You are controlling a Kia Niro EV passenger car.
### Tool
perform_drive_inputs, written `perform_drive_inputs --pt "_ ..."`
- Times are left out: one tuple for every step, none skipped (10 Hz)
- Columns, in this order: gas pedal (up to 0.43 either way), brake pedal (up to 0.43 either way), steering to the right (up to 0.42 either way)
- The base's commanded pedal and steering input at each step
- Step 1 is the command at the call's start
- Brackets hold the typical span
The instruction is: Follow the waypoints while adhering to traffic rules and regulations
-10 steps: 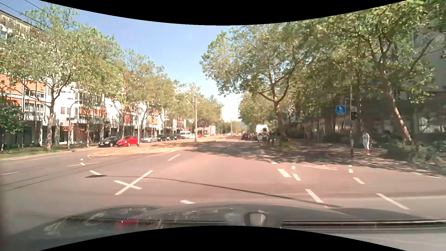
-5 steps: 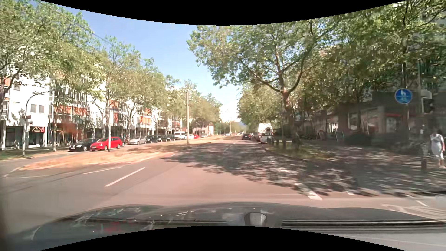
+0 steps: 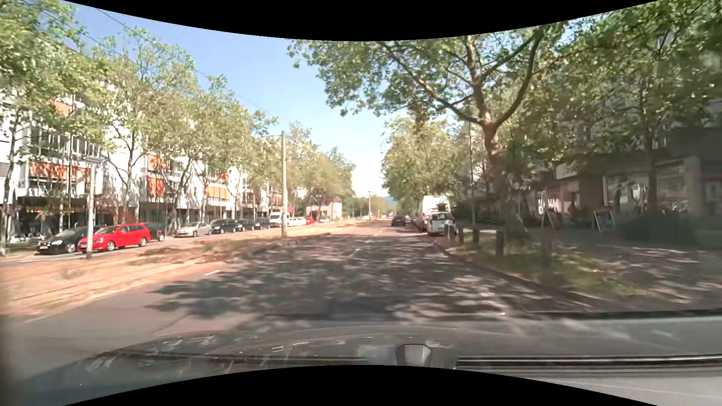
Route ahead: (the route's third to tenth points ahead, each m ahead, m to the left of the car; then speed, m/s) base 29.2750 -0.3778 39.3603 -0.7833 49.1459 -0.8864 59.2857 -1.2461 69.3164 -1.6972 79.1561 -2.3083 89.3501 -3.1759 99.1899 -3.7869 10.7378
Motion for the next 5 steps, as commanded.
perform_drive_inputs --pt "0.189 0.0 0.008" --pt "0.189 0.0 0.009" --pt "0.189 0.0 0.009" --pt "0.189 0.0 0.009" --pt "0.189 0.0 0.008"
